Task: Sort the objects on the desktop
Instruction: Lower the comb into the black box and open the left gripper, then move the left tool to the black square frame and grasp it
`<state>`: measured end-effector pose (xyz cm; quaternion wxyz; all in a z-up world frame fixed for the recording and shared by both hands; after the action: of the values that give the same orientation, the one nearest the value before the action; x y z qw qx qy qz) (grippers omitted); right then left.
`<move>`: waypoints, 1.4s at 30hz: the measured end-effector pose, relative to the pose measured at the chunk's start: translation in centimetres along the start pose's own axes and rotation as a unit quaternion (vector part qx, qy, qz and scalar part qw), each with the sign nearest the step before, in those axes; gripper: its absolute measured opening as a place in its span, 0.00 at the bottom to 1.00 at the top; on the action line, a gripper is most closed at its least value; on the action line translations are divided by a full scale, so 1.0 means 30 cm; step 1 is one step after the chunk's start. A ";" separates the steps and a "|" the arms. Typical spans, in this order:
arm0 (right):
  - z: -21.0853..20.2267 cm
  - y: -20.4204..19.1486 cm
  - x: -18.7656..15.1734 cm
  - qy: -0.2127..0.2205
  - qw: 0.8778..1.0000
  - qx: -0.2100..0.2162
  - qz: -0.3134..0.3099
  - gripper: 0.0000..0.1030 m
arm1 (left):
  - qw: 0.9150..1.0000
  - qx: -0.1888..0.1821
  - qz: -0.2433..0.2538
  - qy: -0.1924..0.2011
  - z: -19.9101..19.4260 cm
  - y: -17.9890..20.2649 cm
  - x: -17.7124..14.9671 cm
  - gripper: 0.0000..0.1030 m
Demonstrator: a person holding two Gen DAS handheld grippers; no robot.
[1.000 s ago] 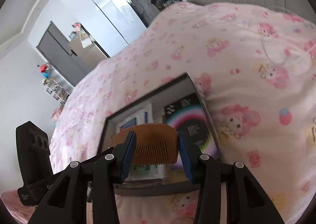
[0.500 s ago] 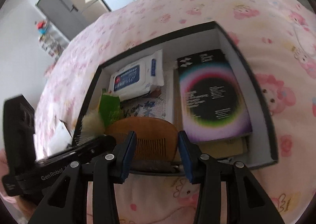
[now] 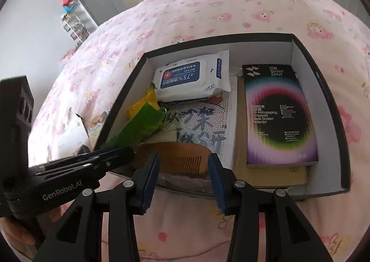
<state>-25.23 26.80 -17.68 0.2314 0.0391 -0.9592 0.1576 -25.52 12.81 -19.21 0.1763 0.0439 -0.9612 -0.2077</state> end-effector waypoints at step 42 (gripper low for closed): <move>-0.215 -0.556 -0.352 0.066 0.993 0.069 -0.071 0.39 | 0.982 0.104 0.067 0.143 -0.564 -0.240 -0.392 0.23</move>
<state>-10.58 13.09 -12.31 0.3017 0.1126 -0.9234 0.2088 -8.42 1.62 -11.56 0.3195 0.0270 -0.9433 -0.0858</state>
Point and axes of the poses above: each gripper's, at about its wrist camera, not at the fingertips, and z roughly the way its jaws point, y to its right, x to its top, the point moved 5 cm from there along z, roughly the way its jaws point, and after that the axes turned 4 degrees about -x, right-handed, at the moved point
